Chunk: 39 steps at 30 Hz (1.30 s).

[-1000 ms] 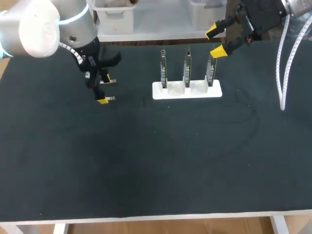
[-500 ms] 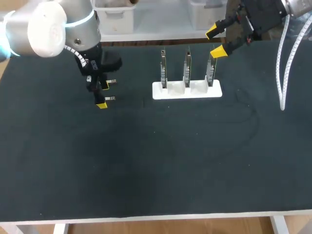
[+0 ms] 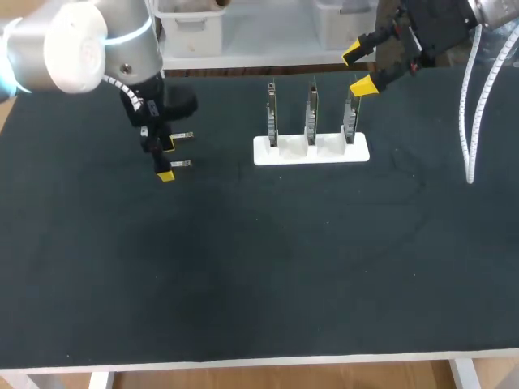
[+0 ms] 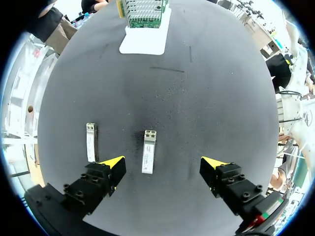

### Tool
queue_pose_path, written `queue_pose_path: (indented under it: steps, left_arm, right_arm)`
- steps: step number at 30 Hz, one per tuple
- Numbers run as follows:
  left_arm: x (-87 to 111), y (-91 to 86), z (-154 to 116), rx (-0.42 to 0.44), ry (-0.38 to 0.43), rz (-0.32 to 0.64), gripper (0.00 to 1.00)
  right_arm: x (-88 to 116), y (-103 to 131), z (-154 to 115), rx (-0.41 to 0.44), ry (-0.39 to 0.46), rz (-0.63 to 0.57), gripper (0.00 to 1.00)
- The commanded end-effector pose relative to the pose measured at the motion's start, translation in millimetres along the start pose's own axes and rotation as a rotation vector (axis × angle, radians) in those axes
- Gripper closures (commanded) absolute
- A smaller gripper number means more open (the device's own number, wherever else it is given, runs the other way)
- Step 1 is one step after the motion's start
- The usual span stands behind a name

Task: Pick up the optical module with the left hand, and insert it into the network port with the right hand.

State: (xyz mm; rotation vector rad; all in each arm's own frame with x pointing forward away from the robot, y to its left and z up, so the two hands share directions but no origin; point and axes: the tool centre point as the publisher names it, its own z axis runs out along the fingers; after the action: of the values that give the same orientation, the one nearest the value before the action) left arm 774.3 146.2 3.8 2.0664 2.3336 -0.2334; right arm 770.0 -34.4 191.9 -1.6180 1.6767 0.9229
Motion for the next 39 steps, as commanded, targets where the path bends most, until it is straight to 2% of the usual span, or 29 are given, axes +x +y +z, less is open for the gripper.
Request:
queue_pose_path:
  steps: [1,13,24,39]
  left_arm:
    - [0.7,-0.8,0,-0.008,0.000,0.001,0.00]
    - [-4.9,4.1,5,-0.011,0.033,0.021,0.00]
    - [2.4,7.7,2,-0.013,0.065,0.019,0.00]
    - [4.7,10.5,9,-0.018,0.068,0.013,0.00]
  right_arm:
    - [0,-1,0,-0.001,0.000,0.000,0.00]
    - [0,-1,0,-0.001,0.000,0.000,0.00]
    - [0,-1,0,-0.001,0.000,0.000,0.00]
    - [0,-1,0,-0.001,0.000,0.000,0.00]
